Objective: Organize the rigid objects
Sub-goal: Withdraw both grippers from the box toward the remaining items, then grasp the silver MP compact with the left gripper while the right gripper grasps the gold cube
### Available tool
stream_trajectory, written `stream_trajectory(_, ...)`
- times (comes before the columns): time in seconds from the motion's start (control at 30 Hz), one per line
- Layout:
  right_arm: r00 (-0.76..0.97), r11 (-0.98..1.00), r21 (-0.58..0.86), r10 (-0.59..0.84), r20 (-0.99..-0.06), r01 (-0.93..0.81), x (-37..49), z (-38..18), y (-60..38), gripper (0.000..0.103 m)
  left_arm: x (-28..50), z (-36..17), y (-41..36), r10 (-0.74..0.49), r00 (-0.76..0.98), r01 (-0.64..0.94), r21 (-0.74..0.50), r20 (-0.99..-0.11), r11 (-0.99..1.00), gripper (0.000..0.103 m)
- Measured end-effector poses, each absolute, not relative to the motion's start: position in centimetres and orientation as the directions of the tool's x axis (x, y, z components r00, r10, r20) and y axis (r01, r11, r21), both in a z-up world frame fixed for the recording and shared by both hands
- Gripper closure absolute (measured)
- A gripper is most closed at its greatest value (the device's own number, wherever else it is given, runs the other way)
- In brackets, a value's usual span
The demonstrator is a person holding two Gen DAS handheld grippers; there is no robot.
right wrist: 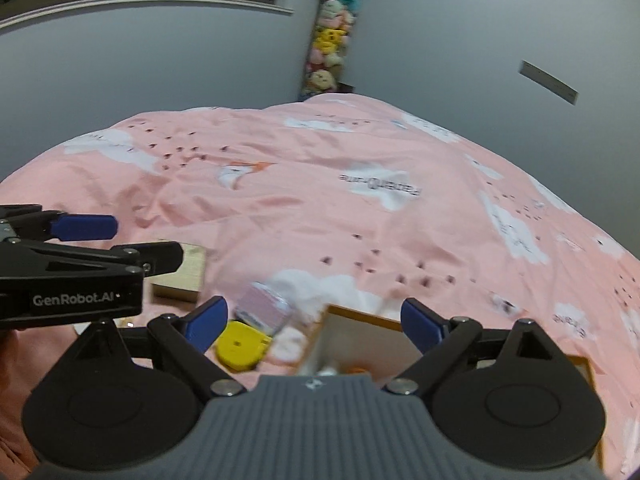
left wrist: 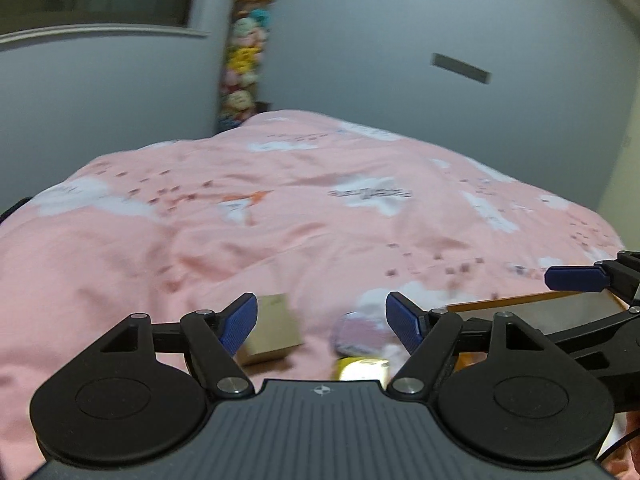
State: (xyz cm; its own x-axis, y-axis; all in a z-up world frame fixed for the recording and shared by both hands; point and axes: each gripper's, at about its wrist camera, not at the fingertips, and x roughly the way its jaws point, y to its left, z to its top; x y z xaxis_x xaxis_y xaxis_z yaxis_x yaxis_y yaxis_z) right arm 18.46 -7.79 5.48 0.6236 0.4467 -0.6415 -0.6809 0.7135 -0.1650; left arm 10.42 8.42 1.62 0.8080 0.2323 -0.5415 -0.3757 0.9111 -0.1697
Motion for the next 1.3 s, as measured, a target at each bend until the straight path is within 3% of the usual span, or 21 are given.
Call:
stream_trajectory(0.27, 0.575, 0.692, -0.135, 0.457, -0.679, -0.709, 17.6, 2.6, -3.2, 0.011, 8.3, 0.0, 11.5, 0.344, 0.710, -0.512, -0.114, -0.614, 0.851, 0.016)
stream_trajectory(0.47, 0.589, 0.728, -0.131, 0.421, -0.690, -0.673, 18.1, 0.7, -1.6, 0.011, 7.2, -1.7, 12.7, 0.352, 0.649, -0.570, -0.124, -0.675, 0.812, 0.011)
stream_trajectory(0.7, 0.515, 0.737, -0.003, 0.470, -0.717, -0.676, 19.2, -0.4, -1.2, 0.011, 6.4, -4.4, 12.1, 0.377, 0.580, -0.583, -0.045, -0.722, 0.811, 0.011)
stream_trajectory(1.07, 0.409, 0.741, 0.159, 0.521, -0.750, -0.652, 19.2, -3.2, -0.6, 0.011, 7.9, -6.7, 10.2, 0.433, 0.580, -0.533, 0.081, -0.690, 0.842, 0.011)
stream_trajectory(1.3, 0.397, 0.743, 0.176, 0.524, -0.754, -0.646, 19.7, -3.8, -0.6, 0.012, 10.5, -8.6, 10.5, 0.460, 0.533, -0.513, 0.161, -0.710, 0.843, 0.008)
